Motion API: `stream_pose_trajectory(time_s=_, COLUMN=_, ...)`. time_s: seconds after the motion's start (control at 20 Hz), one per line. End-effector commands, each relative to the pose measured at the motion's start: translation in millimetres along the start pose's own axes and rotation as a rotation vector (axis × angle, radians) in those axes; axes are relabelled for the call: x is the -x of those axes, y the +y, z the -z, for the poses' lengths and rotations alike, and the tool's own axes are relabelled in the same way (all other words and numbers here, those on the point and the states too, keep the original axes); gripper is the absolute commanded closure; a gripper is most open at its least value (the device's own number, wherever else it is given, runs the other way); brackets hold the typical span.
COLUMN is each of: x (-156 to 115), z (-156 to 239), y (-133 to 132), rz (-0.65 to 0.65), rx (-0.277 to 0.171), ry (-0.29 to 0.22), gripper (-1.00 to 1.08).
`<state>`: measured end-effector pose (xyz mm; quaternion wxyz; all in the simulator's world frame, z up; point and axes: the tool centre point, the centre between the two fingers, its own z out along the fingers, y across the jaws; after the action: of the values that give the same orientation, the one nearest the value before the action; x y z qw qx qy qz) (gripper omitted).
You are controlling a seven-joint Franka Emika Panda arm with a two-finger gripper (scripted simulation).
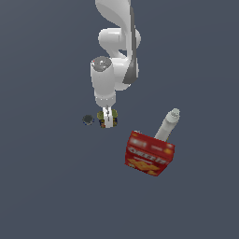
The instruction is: Pick up a designated object from a clutter of objects.
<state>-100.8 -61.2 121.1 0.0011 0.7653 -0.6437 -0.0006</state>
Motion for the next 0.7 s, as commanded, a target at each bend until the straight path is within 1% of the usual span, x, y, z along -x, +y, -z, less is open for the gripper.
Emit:
stream_pose_trajectory(time_s=0.0, x=0.2, z=20.5, y=-4.3, rz=0.0, rx=-0.003, ry=0.001, gripper=1.08)
stream_pose_trajectory(time_s=0.65, x=3.5, z=134.9, y=-25.6, rz=-0.001, rx=-0.003, ry=0.002, gripper=1.08)
